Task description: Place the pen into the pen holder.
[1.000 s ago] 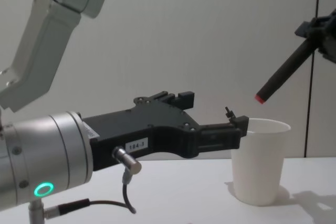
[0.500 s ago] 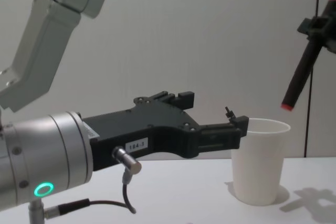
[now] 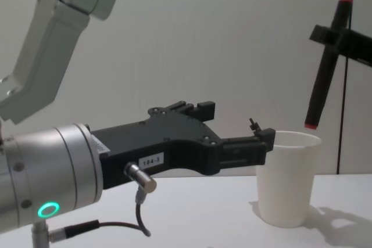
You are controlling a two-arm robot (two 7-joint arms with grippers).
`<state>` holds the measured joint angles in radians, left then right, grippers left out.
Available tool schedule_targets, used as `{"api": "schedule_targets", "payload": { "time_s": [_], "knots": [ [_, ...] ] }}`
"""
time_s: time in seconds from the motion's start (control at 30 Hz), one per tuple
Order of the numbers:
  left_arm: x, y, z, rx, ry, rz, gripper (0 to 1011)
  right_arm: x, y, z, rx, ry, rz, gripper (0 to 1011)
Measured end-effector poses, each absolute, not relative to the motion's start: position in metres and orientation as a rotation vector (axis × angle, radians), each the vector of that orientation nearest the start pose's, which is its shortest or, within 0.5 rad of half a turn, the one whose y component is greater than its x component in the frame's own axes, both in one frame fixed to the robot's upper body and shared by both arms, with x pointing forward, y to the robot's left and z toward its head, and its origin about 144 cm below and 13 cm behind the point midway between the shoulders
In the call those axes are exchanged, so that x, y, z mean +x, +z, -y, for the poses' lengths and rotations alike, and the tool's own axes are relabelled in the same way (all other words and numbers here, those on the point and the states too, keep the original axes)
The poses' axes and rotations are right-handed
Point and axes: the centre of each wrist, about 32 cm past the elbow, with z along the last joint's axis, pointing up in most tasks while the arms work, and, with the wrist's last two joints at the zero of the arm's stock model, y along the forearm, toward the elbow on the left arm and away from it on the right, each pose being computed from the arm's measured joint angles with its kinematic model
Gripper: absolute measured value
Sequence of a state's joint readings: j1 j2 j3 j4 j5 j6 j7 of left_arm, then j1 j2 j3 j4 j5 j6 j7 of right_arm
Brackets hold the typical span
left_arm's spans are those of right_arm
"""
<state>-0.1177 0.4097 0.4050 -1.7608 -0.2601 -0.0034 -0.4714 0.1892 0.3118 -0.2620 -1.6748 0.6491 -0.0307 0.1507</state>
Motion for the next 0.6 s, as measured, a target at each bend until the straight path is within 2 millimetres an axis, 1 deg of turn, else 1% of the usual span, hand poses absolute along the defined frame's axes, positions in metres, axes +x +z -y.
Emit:
{"api": "schedule_targets", "payload": {
  "time_s": [0.6],
  "knots": [
    [0.459,1.208,-0.205,0.029,0.659,0.211,1001,0.503,1.212,0.218,0.298,-1.099,0.093,208]
  ]
}}
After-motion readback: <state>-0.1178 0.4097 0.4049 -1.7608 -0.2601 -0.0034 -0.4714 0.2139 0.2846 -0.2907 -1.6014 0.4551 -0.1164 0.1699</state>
